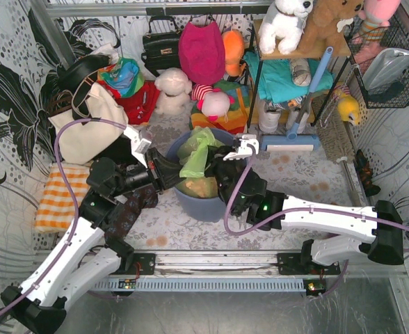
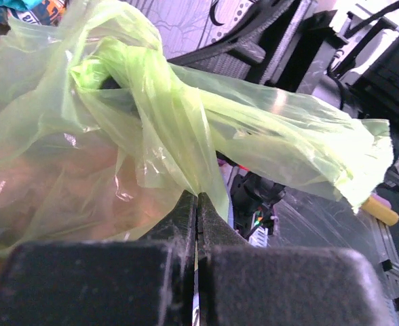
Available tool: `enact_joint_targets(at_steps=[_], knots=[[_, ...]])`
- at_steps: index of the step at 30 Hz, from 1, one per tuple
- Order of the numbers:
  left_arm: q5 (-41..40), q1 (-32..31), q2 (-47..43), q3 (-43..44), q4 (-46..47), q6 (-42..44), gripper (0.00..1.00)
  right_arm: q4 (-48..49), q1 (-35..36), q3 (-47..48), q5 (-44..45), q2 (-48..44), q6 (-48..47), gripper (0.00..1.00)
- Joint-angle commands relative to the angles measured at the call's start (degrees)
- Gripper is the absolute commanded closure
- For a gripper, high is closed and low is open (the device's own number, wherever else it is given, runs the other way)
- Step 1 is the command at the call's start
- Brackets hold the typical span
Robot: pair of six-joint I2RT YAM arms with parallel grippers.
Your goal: Tie the trash bag
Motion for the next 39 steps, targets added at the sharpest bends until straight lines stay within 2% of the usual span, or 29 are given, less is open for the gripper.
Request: enact_joint_targets(at_steps=[1,10,13,16,19,20,23,26,32,39], knots=[[1.9,-1.5,-1.4,-1.1,5.4,-3.7,1.0,4.4,-1.3,-0.6,-7.5,-0.8,1.1,1.0],[0.1,-8.6,-0.3,-1.4,6.3,-3.8,1.0,6.7,-2.2,-2.4,-14.3,-0.4,2.3,1.0],[-0.4,-10.2,-0.2,-0.8,3.9,-2.0,1.0,8.2,-2.4,-3.6,-15.5,-0.8,1.8,1.0],[-5.3,-10.2,-1.3,2.3,-6.6,4.2,0.87,8.6,-2.5,-4.6,-15.8,-1.6,1.8,1.0],[-12.3,-10.2,-3.1,5.6,-14.6,9.4,0.6,8.5,-2.5,-5.1,-16.2,-2.2,1.8,1.0],[-14.5,-10.2,-3.7,6.9,-16.8,10.8,0.54,8.5,-2.5,-5.1,-16.2,-2.4,1.8,1.0],[-19.1,-10.2,-5.5,9.8,-21.4,14.7,0.45,8.0,-2.5,-5.1,-16.2,-2.7,1.8,1.0],[-23.1,-10.3,-6.9,11.5,-23.3,16.6,0.45,7.9,-2.5,-5.3,-16.3,-3.0,1.9,1.0],[-34.1,-10.3,-7.0,12.4,-23.1,17.1,0.53,7.8,-2.5,-5.3,-16.6,-3.4,2.2,1.0],[-39.2,-10.2,-2.6,11.4,-18.7,18.3,0.49,7.5,-2.5,-5.4,-17.1,-3.9,2.5,1.0]])
